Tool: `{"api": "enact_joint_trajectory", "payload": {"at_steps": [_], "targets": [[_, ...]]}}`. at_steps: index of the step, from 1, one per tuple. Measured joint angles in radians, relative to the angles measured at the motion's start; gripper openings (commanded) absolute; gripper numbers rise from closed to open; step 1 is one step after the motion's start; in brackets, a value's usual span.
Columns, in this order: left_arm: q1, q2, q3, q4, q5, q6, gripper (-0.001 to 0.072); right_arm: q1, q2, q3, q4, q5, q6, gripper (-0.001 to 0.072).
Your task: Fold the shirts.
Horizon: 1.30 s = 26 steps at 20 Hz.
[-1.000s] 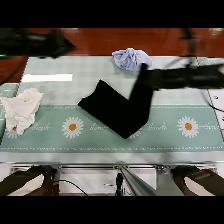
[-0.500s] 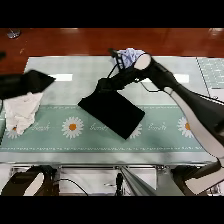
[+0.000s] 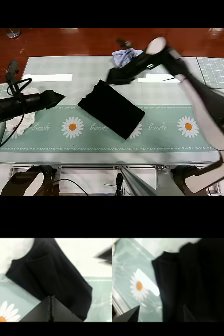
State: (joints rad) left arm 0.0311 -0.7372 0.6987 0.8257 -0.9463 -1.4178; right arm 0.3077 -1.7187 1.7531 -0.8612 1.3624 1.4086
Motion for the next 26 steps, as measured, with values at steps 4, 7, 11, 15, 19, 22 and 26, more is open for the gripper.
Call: {"api": "enact_joint_trajectory", "payload": {"at_steps": [4, 7, 11, 15, 19, 22, 26], "targets": [[0.000, -0.006, -0.017, 0.016, -0.034, 0.009, 0.0025, -0.176, 0.338, -0.302, -0.204, -0.040, 0.070, 0.0625], [0.000, -0.006, -0.029, 0.019, -0.050, 0.015, 0.0025, -0.242, 0.654, -0.783, -0.192, -0.285, 0.202, 0.0615], [0.000, -0.006, -0.060, 0.017, -0.051, 0.018, 0.0025, -0.205, 0.840, -1.245, 0.061, -0.560, 0.257, 0.0615], [0.000, -0.007, -0.078, 0.008, -0.047, 0.019, 0.0025, -0.115, 0.757, -1.360, 0.220, -0.671, 0.206, 0.0615], [0.000, -0.006, -0.082, 0.004, -0.046, 0.019, 0.0025, -0.037, 0.549, -1.301, 0.387, -0.690, 0.068, 0.0316], [0.000, -0.006, -0.084, 0.004, -0.048, 0.019, 0.0025, 0.002, 0.409, -1.168, 0.434, -0.674, -0.033, 0.0026], [0.000, -0.006, -0.084, 0.004, -0.052, 0.019, 0.0025, 0.016, 0.332, -0.827, 0.359, -0.523, -0.103, 0.0025]]}}
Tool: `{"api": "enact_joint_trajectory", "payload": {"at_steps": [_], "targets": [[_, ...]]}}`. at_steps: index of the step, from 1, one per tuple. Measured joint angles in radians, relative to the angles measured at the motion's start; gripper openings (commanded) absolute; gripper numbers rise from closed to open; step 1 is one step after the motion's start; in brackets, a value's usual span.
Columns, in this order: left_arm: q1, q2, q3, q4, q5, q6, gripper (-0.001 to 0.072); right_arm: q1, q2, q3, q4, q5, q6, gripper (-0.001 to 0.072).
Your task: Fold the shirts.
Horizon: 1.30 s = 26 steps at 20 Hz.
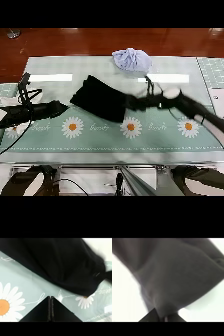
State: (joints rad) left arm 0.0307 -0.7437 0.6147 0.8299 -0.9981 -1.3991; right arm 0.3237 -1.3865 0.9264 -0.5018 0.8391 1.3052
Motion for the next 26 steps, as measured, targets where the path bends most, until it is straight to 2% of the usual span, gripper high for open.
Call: {"api": "enact_joint_trajectory", "payload": {"at_steps": [6, 11, 21, 26], "targets": [[0.000, 0.000, 0.000, 0.000, -0.001, 0.000, 0.0025, -0.034, -0.021, 0.647, -0.393, 0.292, 0.160, 0.0025], [0.000, 0.000, 0.000, 0.000, -0.003, 0.000, 0.0025, -0.210, -0.024, 0.937, -0.509, 0.492, 0.240, 0.0026], [0.000, 0.000, 0.000, 0.000, -0.004, 0.000, 0.0025, -0.734, -0.019, 1.027, -0.582, 0.830, 0.364, 0.0024], [0.000, 0.000, 0.000, 0.000, -0.005, 0.000, 0.0026, -0.917, 0.081, 0.887, -0.739, 0.962, 0.372, 0.0024]]}}
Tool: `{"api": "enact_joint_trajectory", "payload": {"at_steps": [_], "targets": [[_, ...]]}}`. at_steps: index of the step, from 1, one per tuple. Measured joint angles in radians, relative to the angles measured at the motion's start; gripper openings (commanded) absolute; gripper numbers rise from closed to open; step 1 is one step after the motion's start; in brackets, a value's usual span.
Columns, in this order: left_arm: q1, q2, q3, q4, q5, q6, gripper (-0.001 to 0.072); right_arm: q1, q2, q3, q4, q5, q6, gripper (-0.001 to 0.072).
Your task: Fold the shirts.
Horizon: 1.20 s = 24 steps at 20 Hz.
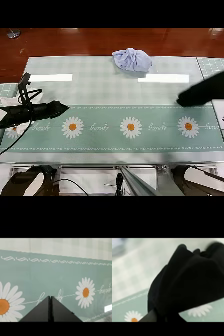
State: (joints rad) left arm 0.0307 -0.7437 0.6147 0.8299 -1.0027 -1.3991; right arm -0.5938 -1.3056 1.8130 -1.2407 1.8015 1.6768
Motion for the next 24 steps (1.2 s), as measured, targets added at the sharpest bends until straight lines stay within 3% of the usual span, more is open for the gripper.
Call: {"api": "enact_joint_trajectory", "payload": {"at_steps": [6, 7, 8, 12, 13, 15, 16, 20, 22, 24], "targets": [[0.000, 0.000, 0.000, -0.005, 0.019, 0.000, 0.0025, -0.264, 0.250, -0.388, -0.228, 0.013, 0.024, 0.0039], [0.000, 0.000, 0.000, -0.008, 0.026, 0.000, 0.0025, -0.301, 0.293, -0.451, -0.269, 0.001, 0.035, 0.0238], [0.000, 0.000, 0.000, -0.009, 0.032, 0.000, 0.0025, -0.333, 0.333, -0.512, -0.315, -0.012, 0.053, 0.0627], [0.000, 0.000, 0.000, -0.015, 0.042, 0.000, 0.0025, -0.399, 0.415, -0.668, -0.417, -0.080, 0.101, 0.0617], [0.003, -0.001, 0.005, -0.015, 0.047, 0.000, 0.0026, -0.407, 0.415, -0.666, -0.409, -0.112, 0.106, 0.0562], [0.016, -0.013, 0.039, -0.015, 0.058, 0.006, 0.0025, -0.416, 0.402, -0.625, -0.310, -0.194, 0.103, 0.0099], [0.024, -0.026, 0.072, -0.016, 0.060, 0.011, 0.0025, -0.417, 0.391, -0.600, -0.196, -0.247, 0.085, 0.0026], [0.024, -0.160, 0.338, -0.019, 0.045, 0.021, 0.0024, -0.246, 0.342, -0.548, 0.361, -0.503, -0.101, 0.0026], [-0.028, -0.257, 0.504, -0.015, 0.001, 0.025, 0.0024, -0.023, 0.311, -0.540, 0.420, -0.594, -0.188, 0.0027], [-0.111, -0.331, 0.596, 0.055, -0.028, 0.026, 0.0024, 0.237, 0.268, -0.547, 0.288, -0.634, -0.204, 0.0026]]}}
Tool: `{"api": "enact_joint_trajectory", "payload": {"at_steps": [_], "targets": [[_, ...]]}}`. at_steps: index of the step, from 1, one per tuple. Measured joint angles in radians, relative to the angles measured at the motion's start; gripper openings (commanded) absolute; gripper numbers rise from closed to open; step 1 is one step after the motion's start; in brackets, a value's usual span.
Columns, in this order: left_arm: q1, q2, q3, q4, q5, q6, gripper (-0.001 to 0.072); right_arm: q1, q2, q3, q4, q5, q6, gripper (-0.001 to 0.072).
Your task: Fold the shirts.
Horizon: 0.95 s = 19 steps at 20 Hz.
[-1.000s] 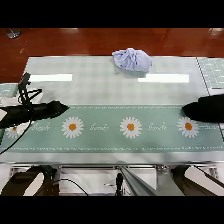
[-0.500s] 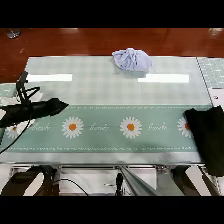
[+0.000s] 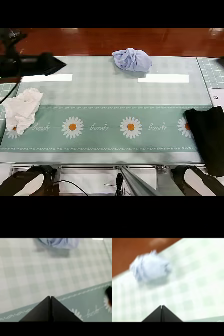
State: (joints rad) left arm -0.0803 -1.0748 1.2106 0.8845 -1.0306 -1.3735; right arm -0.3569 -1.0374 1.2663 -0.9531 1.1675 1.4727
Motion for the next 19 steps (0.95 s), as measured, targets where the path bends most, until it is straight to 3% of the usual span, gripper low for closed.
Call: {"api": "enact_joint_trajectory", "payload": {"at_steps": [4, 6, 11, 19], "targets": [[-0.145, -0.077, -0.066, 0.290, -0.014, -0.131, 0.0025, 0.377, -0.108, -0.074, -0.441, -0.031, 0.182, 0.0026], [-0.169, -0.092, -0.137, 0.381, 0.001, -0.198, 0.0026, 0.457, -0.164, -0.102, -0.555, -0.039, 0.251, 0.0027], [-0.178, -0.105, -0.203, 0.467, 0.022, -0.267, 0.0026, 0.527, -0.238, -0.127, -0.668, -0.045, 0.326, 0.0027], [-0.180, -0.109, -0.219, 0.489, 0.036, -0.287, 0.0026, 0.543, -0.254, -0.133, -0.702, -0.046, 0.347, 0.0027]]}}
